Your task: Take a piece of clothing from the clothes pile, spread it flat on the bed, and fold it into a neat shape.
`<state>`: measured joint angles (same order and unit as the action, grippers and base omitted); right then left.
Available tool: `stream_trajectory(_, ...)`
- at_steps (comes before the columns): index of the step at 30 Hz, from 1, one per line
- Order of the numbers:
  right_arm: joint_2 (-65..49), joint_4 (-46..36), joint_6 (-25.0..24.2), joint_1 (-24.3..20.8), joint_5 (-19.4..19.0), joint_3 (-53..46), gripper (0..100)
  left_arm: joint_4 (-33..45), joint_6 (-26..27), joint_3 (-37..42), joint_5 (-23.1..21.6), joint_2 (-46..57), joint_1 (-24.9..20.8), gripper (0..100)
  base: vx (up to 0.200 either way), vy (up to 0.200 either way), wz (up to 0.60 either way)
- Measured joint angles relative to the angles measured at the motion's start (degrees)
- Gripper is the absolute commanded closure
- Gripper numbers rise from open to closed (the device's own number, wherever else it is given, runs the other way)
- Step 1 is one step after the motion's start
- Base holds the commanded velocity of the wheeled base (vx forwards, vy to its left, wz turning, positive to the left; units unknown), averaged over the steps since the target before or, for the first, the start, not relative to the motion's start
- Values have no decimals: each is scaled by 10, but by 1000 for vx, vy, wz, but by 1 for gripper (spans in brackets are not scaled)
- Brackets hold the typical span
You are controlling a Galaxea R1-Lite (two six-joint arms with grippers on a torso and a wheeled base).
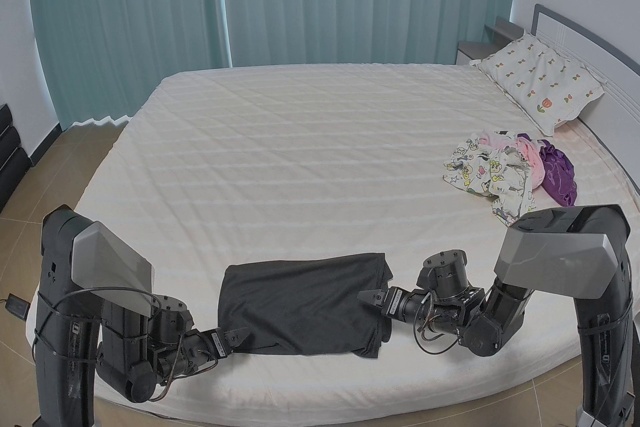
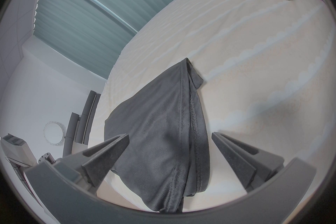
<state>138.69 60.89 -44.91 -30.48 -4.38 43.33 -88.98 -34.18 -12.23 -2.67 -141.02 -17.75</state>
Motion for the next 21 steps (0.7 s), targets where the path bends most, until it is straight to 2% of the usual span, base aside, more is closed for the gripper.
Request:
stream_trajectory(11,6,1,0,-6,1,2,0,0,-7,-8,3,-3,-29,0,0,0,0)
stream_trajectory(12,6,1,0,-6,1,1,0,0,-7,-6,3,-3,-28,100,0,0,0)
stream_trajectory(21,6,-1,1,-24,2,-4,0,0,-9,9,2,-4,-25,100,0,0,0)
